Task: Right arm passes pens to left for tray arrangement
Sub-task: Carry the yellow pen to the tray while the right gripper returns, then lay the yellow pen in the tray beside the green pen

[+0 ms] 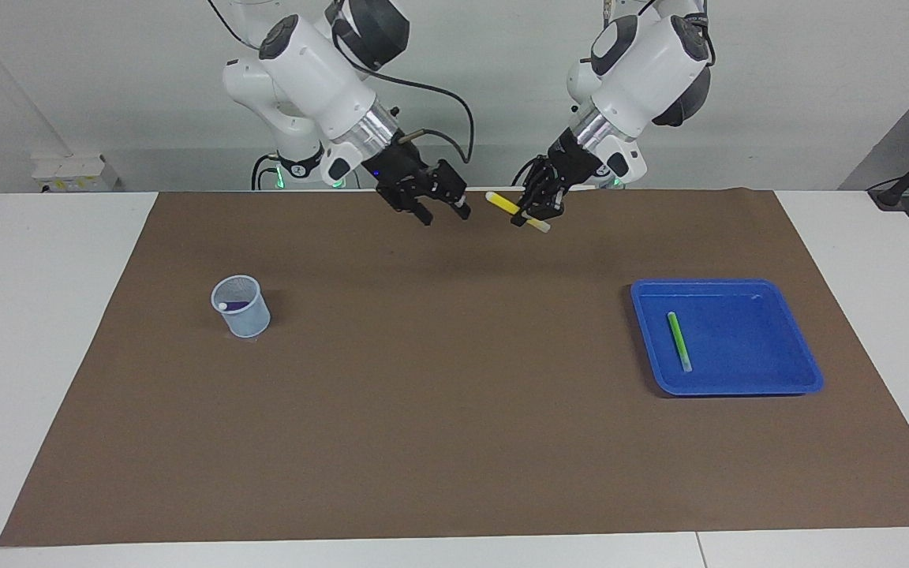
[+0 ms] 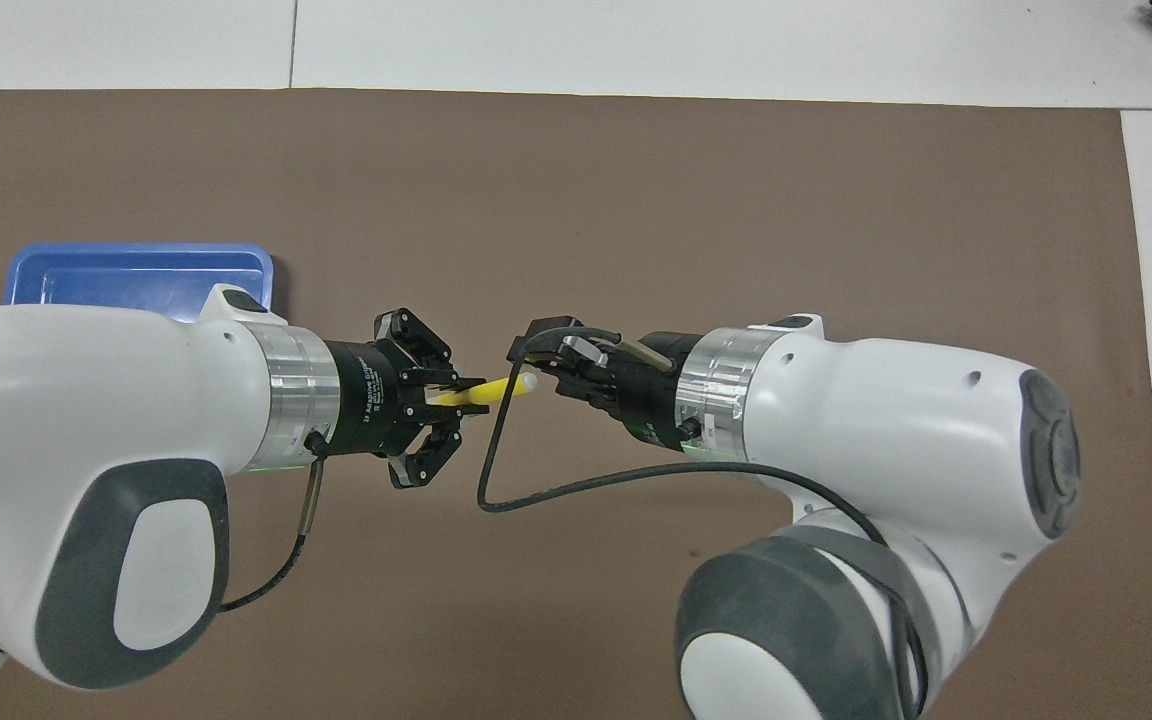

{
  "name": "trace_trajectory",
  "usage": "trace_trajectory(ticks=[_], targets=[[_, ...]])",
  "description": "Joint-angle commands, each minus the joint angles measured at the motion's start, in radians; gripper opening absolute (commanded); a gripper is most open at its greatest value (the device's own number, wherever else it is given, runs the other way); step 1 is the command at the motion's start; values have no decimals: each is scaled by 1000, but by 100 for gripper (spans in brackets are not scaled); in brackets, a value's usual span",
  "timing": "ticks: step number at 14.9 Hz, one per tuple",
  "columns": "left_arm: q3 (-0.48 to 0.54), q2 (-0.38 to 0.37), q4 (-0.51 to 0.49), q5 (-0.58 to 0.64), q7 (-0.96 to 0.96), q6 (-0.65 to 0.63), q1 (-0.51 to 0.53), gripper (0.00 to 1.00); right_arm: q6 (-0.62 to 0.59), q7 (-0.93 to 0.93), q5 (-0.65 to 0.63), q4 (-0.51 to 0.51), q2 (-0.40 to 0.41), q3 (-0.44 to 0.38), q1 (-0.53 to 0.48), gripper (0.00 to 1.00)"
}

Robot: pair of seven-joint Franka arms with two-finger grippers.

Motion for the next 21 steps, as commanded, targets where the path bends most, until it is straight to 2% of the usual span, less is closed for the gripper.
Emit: trace_trajectory(ticks=[1, 5, 10, 12, 14, 18, 21], targets=[[8, -46, -23, 17, 352, -130, 71, 0, -149, -192, -137, -14, -43, 8, -82, 100], [10, -61, -24, 186, 863, -271, 154, 0, -208, -418, -308, -35, -57, 8, -203, 100], [10, -67, -26, 394, 1336, -313, 261, 0, -179, -643, -336, -101, -58, 8, -352, 100], [10, -66, -24, 457, 1487, -311, 315, 0, -127, -673, -395, -141, -51, 8, -371, 100], [10, -64, -26, 477, 1593, -304, 367, 0, -87, -673, -452, -152, -17, 9, -371, 100], [10, -49, -33, 501, 1635, -259, 431, 0, 10, -676, -541, -150, 101, 9, -420, 100], [10, 6, -38, 514, 1690, -180, 490, 0, 27, -689, -601, -150, 127, 9, -423, 100]])
